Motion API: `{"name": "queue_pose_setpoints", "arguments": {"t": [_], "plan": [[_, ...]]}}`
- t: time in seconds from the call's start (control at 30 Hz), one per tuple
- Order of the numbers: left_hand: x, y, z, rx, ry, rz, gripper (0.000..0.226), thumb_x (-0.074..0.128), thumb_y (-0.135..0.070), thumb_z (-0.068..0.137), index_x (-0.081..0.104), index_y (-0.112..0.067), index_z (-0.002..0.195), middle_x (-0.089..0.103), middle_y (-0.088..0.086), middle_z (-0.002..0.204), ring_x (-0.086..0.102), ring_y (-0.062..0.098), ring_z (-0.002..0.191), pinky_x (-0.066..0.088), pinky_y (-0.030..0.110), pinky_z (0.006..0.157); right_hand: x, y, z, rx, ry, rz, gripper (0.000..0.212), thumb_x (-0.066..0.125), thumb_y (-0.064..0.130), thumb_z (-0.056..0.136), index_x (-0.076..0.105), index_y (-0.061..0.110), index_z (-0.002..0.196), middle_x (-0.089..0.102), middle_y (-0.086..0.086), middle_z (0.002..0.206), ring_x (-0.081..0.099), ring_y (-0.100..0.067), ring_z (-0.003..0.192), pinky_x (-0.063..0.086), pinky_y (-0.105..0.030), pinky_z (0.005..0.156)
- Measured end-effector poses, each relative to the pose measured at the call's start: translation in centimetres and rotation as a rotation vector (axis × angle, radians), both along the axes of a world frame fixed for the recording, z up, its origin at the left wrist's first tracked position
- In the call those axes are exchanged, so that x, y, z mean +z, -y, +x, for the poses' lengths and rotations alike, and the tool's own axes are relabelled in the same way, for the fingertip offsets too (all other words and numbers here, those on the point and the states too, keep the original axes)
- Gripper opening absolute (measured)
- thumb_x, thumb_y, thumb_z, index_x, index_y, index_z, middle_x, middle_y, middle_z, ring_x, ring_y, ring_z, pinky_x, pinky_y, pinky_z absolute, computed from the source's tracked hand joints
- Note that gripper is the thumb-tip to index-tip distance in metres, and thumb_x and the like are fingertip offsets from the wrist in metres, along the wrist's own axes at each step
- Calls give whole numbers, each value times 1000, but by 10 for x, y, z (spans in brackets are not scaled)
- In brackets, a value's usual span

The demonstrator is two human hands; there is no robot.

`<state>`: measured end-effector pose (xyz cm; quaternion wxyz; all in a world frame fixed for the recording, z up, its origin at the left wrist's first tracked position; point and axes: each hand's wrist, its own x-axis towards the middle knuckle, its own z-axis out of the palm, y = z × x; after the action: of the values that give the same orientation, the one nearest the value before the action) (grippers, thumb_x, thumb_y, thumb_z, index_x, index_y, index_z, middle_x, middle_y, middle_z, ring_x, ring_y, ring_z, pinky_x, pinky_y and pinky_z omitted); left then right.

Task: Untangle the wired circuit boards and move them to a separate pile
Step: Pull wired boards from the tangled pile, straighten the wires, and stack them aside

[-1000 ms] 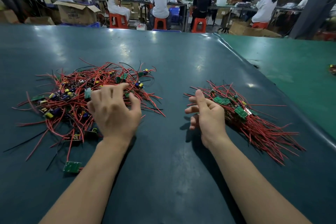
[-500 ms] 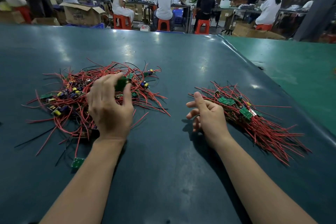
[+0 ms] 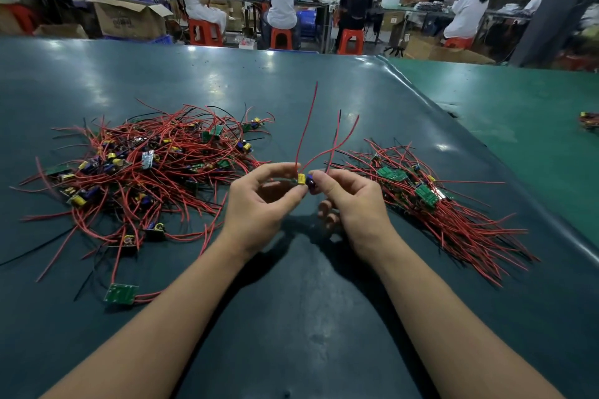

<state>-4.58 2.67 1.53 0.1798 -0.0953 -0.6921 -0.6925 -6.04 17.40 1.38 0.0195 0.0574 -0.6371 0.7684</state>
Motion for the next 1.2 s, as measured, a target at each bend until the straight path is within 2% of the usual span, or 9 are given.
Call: {"name": "queue_pose_setpoints", "arguments": {"t": [0.13, 0.3, 0.53, 0.67, 0.8, 0.9, 0.97, 1.03, 1.2], "plan": [[0, 1, -3, -77, 85, 21, 24, 72, 5, 80, 68, -3, 103, 73, 2, 90, 72, 12, 80, 58, 25, 78, -1, -3, 0, -40, -27, 56, 8, 74, 17, 86, 77, 20, 78, 73, -4, 75, 58, -14, 45, 41, -20, 37], [-3, 3, -9, -10, 103, 64, 8, 70, -2, 85, 70, -1, 92, 71, 6, 79, 68, 11, 71, 58, 24, 70, 1, -2, 2, -49, -22, 47, 7, 71, 21, 89, 77, 19, 86, 76, -6, 85, 67, -20, 52, 43, -21, 36], [-2, 0, -16, 35, 187, 273, 7, 56, 1, 95, 58, -3, 89, 71, 1, 72, 71, 12, 67, 59, 23, 64, 1, -5, -4, -180, -25, 19, 9, 73, 15, 87, 75, 12, 79, 74, -5, 75, 61, -15, 48, 41, -20, 37], [-3, -1, -13, 5, 147, 141, 3, 59, 1, 93, 58, 3, 94, 71, 1, 73, 68, 8, 65, 57, 22, 67, 0, -3, -2, -46, 35, 23, 8, 71, 19, 89, 74, 13, 84, 73, -2, 73, 60, -12, 47, 44, -21, 38], [-2, -3, -7, -51, 92, -35, 11, 66, 3, 88, 62, 3, 98, 69, 5, 80, 67, 5, 66, 53, 16, 66, -3, -1, 0, -13, -36, 127, 9, 73, 18, 86, 76, 18, 94, 70, 2, 70, 56, -7, 50, 44, -20, 43], [2, 2, -5, -172, 151, -4, 31, 76, -9, 79, 66, -1, 107, 74, 9, 92, 71, 9, 80, 54, 18, 74, -4, -3, -1, -39, -28, 108, 9, 72, 17, 88, 77, 21, 94, 65, 0, 64, 52, -11, 46, 44, -21, 42], [1, 3, -4, -195, 138, -81, 36, 80, -8, 73, 68, -4, 106, 75, 6, 91, 70, 10, 82, 54, 19, 77, -3, -3, -1, -35, 6, 59, 9, 71, 15, 89, 77, 20, 93, 68, -1, 65, 54, -12, 43, 43, -20, 39], [0, 1, -4, -171, 110, -136, 29, 79, 1, 74, 69, -3, 102, 75, 7, 89, 70, 12, 80, 55, 23, 79, -2, -3, -2, -58, 1, 18, 9, 70, 13, 89, 76, 18, 93, 71, -5, 68, 55, -13, 42, 42, -20, 39], [0, -1, -5, -163, 106, -109, 15, 75, 0, 79, 71, -6, 92, 73, 6, 78, 67, 13, 65, 56, 22, 66, 1, -6, -1, -114, -32, 37, 6, 71, 16, 89, 72, 12, 85, 65, -3, 59, 52, -13, 39, 39, -19, 38]]}}
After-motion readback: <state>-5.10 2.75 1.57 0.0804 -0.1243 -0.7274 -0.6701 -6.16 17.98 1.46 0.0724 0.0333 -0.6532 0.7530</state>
